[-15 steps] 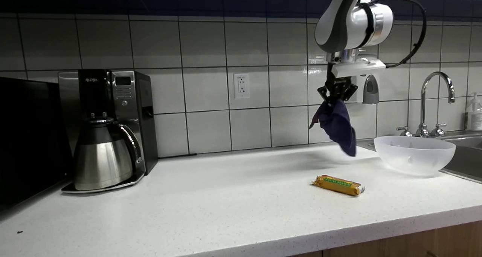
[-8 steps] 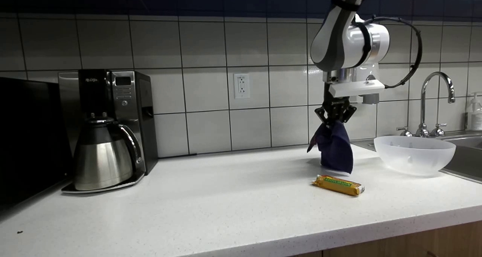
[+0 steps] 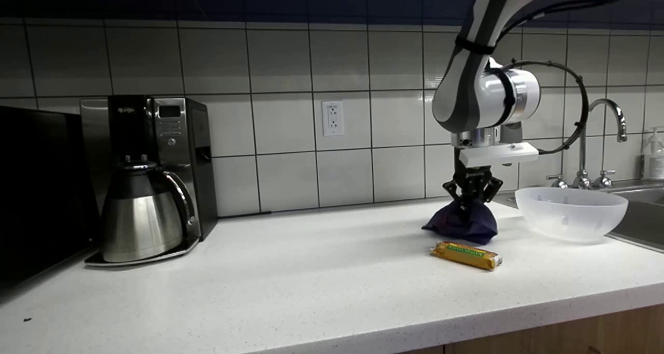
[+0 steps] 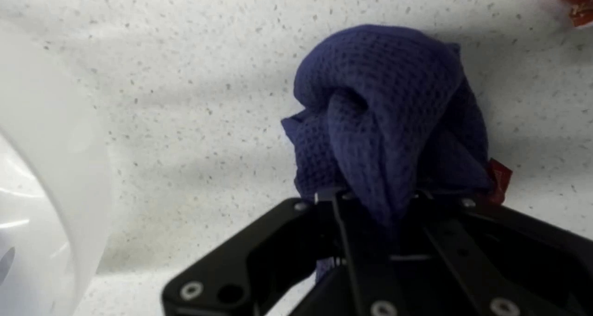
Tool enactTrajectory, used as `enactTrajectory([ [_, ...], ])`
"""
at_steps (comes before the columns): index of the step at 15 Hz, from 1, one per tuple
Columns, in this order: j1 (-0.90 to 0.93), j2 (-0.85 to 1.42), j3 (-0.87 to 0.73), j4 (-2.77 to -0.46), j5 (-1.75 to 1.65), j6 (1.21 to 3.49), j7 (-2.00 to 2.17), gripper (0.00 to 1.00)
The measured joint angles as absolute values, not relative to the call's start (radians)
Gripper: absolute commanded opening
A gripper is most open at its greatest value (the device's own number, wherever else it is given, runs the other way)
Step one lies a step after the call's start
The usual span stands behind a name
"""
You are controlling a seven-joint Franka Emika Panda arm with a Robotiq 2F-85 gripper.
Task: Remove the towel from the bowl
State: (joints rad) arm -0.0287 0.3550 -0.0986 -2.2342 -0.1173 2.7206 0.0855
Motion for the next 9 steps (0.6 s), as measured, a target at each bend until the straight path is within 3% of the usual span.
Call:
enactTrajectory([
  [7, -0.020, 0.307, -0.134, -2.217, -0.126, 2.565, 0.094, 0.95],
  [9, -0.020, 0.253, -0.134, -2.216, -0.125, 2.461, 0.091, 1.00],
])
